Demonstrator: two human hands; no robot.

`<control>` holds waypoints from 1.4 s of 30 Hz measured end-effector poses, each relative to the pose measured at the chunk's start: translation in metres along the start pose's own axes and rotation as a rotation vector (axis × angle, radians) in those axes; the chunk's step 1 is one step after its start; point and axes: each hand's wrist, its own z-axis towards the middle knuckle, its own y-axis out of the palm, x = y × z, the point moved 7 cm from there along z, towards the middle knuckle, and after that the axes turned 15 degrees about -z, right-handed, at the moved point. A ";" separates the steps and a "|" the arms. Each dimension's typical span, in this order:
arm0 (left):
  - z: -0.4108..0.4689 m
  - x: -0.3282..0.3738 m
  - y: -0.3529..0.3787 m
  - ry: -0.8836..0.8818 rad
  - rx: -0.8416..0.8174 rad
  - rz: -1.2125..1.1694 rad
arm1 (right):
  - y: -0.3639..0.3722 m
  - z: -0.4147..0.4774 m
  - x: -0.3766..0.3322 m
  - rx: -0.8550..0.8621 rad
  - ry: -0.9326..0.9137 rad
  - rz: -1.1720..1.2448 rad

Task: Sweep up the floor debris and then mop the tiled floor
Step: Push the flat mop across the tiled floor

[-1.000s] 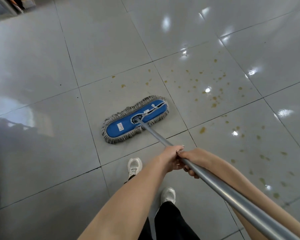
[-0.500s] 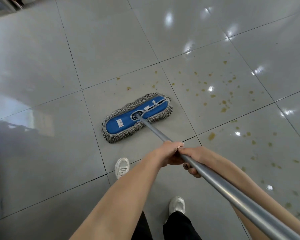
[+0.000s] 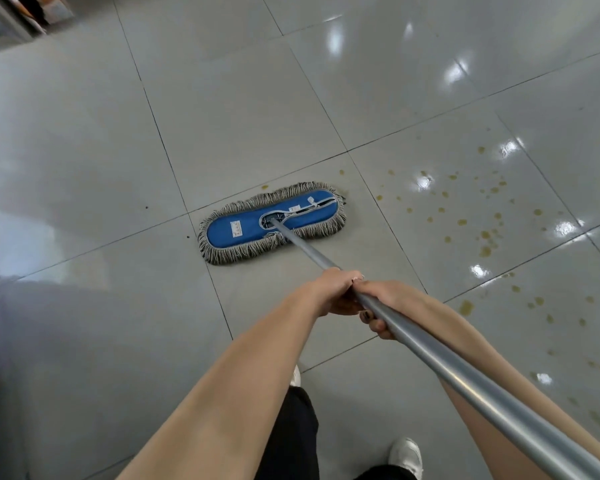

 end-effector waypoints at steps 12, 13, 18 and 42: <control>0.024 0.109 -0.053 -0.047 -0.043 0.107 | -0.012 0.015 -0.118 -0.034 0.054 0.054; 0.024 0.117 -0.054 -0.058 -0.047 0.107 | -0.015 0.014 -0.126 -0.044 0.058 0.063; 0.031 0.167 -0.053 -0.051 -0.020 0.083 | -0.042 0.009 -0.172 -0.116 0.087 0.063; 0.030 0.369 -0.153 -0.134 -0.231 -0.023 | -0.070 -0.046 -0.435 0.298 -0.070 -0.055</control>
